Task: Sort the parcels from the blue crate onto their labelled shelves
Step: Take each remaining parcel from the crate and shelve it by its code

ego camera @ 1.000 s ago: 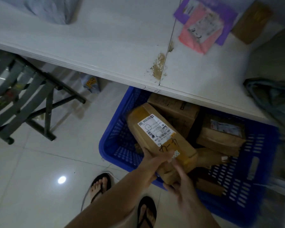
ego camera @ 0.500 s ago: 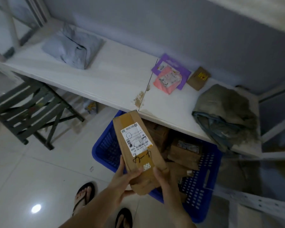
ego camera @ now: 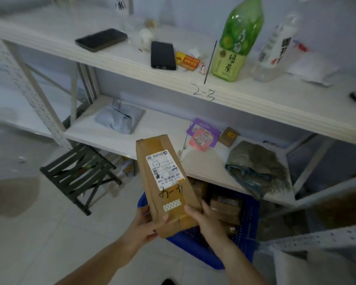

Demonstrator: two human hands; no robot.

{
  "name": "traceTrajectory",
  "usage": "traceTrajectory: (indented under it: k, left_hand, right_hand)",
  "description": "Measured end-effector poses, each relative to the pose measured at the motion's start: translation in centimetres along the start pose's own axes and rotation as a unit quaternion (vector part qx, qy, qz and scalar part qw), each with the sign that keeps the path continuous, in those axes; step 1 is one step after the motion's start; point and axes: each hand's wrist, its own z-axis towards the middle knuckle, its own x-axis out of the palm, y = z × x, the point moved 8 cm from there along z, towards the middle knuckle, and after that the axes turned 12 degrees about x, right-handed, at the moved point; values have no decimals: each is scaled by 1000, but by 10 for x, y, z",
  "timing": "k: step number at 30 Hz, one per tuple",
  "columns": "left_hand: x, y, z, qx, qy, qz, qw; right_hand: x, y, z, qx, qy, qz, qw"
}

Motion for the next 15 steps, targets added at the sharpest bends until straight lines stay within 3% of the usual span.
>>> traceTrajectory:
  k: [6,9,15]
  left_hand:
    - [11,-102,-72,70,-5,-173,982]
    - [42,-171,-116,103,79,-261,957]
    - [137,-287,-209,165,267,-302,900]
  right_hand:
    - [36,106,-123,-175,-34,37,983]
    - [34,159,-206,-266,-107,34,957]
    - [4,234,-369,-377,-239,32,894]
